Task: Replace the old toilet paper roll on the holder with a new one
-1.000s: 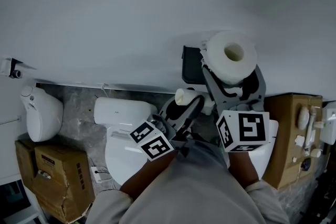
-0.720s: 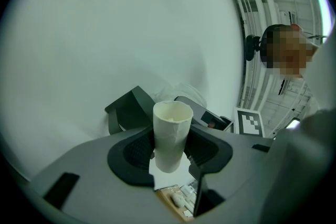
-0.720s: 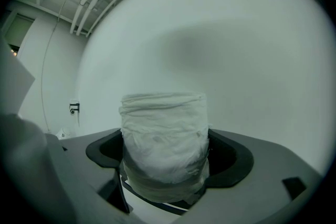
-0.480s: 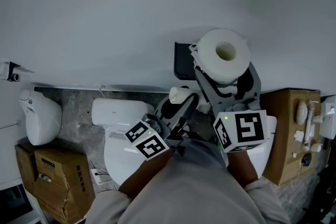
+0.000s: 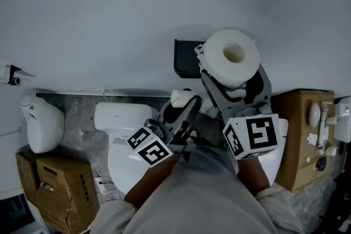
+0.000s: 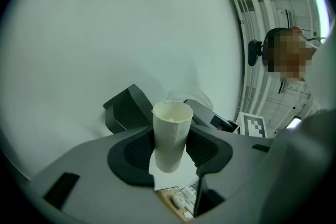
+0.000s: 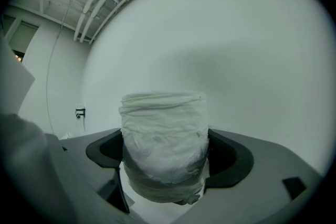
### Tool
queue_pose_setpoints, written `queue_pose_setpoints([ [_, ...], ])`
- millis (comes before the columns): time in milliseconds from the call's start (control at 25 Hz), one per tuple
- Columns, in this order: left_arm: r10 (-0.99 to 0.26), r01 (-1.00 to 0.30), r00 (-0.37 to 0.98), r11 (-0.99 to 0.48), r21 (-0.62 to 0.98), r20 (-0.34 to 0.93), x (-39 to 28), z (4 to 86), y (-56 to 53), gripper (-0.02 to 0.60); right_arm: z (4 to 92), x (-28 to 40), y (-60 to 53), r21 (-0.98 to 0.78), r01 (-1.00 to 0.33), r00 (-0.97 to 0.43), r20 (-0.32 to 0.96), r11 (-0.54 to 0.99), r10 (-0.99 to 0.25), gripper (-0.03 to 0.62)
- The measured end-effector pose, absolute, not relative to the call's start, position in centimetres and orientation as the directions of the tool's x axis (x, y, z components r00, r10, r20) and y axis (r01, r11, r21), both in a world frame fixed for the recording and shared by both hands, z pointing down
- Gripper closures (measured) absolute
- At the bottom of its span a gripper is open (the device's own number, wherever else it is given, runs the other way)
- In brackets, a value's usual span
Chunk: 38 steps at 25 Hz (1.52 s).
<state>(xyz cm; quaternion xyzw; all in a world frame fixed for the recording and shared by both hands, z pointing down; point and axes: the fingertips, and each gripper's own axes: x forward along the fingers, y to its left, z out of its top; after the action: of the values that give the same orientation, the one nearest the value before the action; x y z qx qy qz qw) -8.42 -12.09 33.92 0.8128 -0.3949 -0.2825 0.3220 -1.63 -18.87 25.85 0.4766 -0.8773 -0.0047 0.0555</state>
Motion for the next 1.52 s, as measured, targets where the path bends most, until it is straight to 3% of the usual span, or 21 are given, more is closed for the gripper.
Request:
queue_pose_setpoints([
  [800, -0.802, -0.436, 0.56, -0.498, 0.749, -0.207, -5.8, 33.8, -11.1, 0.403, 25.9, 3.7, -17.6, -0.069, -0.868, -0.495, 0.06, 0.491, -0.867, 0.131],
  [1520, -0.783, -0.426, 0.597, -0.494, 0.758, -0.176, -3.4, 34.4, -11.5, 0.403, 28.4, 9.3, -18.8, -0.425, -0.809, -0.452, 0.01, 0.406, -0.892, 0.131],
])
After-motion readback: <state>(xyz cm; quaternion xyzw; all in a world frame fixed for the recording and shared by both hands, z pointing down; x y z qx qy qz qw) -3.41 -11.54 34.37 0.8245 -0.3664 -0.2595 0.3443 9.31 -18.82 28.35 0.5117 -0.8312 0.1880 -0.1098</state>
